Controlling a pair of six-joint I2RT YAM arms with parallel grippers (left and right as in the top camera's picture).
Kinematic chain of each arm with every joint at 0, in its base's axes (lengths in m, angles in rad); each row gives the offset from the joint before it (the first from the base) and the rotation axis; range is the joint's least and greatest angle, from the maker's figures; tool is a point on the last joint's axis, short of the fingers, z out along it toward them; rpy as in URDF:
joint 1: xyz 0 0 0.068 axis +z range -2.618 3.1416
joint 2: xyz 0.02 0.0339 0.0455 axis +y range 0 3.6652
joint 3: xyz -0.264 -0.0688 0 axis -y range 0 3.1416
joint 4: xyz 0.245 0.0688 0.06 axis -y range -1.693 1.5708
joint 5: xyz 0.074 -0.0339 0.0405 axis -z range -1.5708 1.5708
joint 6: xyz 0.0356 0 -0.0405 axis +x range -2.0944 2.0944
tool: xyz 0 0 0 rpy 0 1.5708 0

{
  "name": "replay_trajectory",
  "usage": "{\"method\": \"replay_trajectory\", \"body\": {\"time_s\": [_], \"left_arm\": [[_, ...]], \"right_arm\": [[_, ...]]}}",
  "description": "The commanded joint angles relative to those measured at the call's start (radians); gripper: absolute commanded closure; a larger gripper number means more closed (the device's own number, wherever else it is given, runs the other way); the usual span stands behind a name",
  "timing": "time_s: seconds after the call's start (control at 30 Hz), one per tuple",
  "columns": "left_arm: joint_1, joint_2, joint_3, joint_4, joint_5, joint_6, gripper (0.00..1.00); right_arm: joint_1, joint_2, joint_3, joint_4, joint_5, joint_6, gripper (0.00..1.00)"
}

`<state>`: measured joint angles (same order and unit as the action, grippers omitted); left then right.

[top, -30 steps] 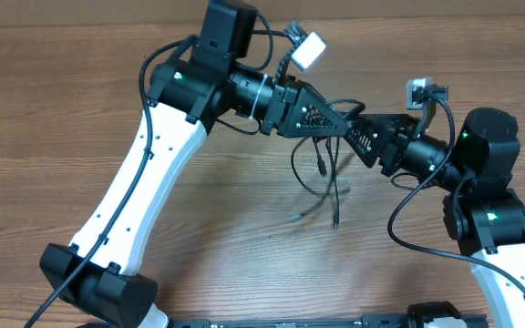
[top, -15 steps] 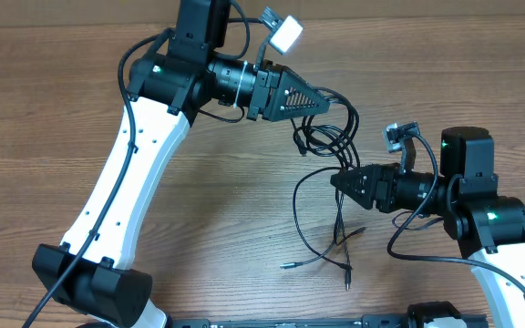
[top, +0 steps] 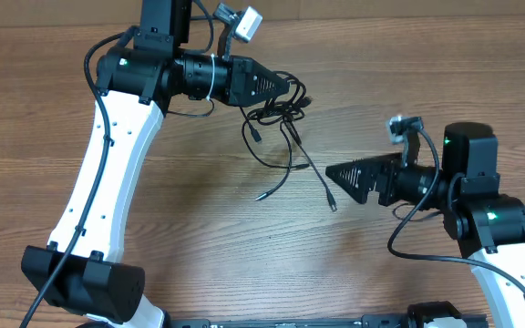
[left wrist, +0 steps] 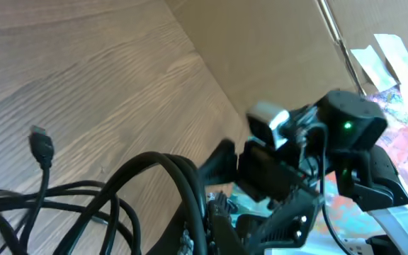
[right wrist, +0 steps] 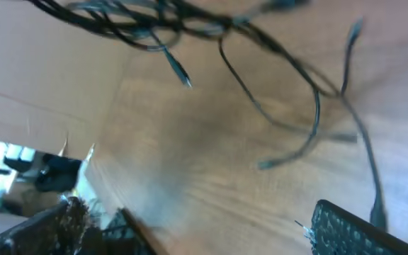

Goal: Untangle cables

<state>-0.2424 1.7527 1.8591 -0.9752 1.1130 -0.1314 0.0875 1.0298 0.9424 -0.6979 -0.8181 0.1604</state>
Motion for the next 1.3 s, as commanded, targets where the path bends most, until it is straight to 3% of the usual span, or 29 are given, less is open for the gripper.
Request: {"method": "replay_trajectory", "body": {"time_s": [0.0,0.13,0.3,0.4,0.47,0.53,0.57,0.6,0.67,0.8,1.0,1.07,1.1,1.13,1.27], "left_arm": [[-0.034,-0.004,0.014,-0.014,0.066,0.004,0.96],[-0.090,-0.004,0.014,-0.011,0.165,0.004,0.96],[-0.155,-0.004,0.014,0.039,0.179,-0.016,0.96],[-0.180,-0.004,0.014,0.124,0.275,-0.066,0.96],[-0.190,-0.004,0.014,0.146,0.274,-0.084,0.96],[-0.190,-0.004,0.014,0.150,0.274,-0.086,0.96],[-0.190,-0.004,0.014,0.150,0.274,-0.087,0.96],[-0.190,-0.004,0.014,0.150,0.267,-0.086,0.96],[-0.189,-0.004,0.014,0.150,0.240,-0.085,0.96],[-0.166,-0.004,0.014,0.123,0.067,-0.081,0.96],[-0.137,-0.003,0.014,-0.097,-0.538,-0.075,0.96],[-0.137,-0.003,0.014,-0.193,-0.725,-0.075,0.78],[-0.137,-0.003,0.014,-0.226,-0.776,-0.074,0.53],[-0.137,-0.003,0.014,-0.260,-0.823,-0.074,0.37],[-0.137,-0.003,0.014,-0.342,-0.887,-0.075,0.21]], "right_arm": [[0.005,-0.007,0.007,0.086,0.005,-0.158,0.04],[0.005,-0.005,0.007,0.163,0.005,-0.473,0.09],[0.005,0.000,0.007,0.162,-0.071,-0.536,0.13],[0.019,0.026,0.007,0.162,-0.071,-0.536,0.18],[0.039,0.039,0.007,0.162,-0.087,-0.536,0.31],[0.061,0.046,0.007,0.154,-0.089,-0.536,0.52],[0.077,0.049,0.007,0.142,-0.089,-0.536,0.80],[0.083,0.049,0.007,0.129,-0.089,-0.534,0.96],[0.086,0.049,0.007,0.100,-0.089,-0.526,0.96],[0.085,0.042,0.007,-0.004,-0.109,-0.524,0.96],[0.085,-0.061,0.009,0.013,-0.172,-0.436,0.96],[0.085,-0.156,0.009,0.149,-0.172,-0.326,0.96],[0.085,-0.194,0.009,0.216,-0.171,-0.271,0.96],[0.085,-0.235,0.009,0.300,-0.171,-0.216,0.96],[0.085,-0.319,0.009,0.605,-0.139,-0.029,0.96]]}}
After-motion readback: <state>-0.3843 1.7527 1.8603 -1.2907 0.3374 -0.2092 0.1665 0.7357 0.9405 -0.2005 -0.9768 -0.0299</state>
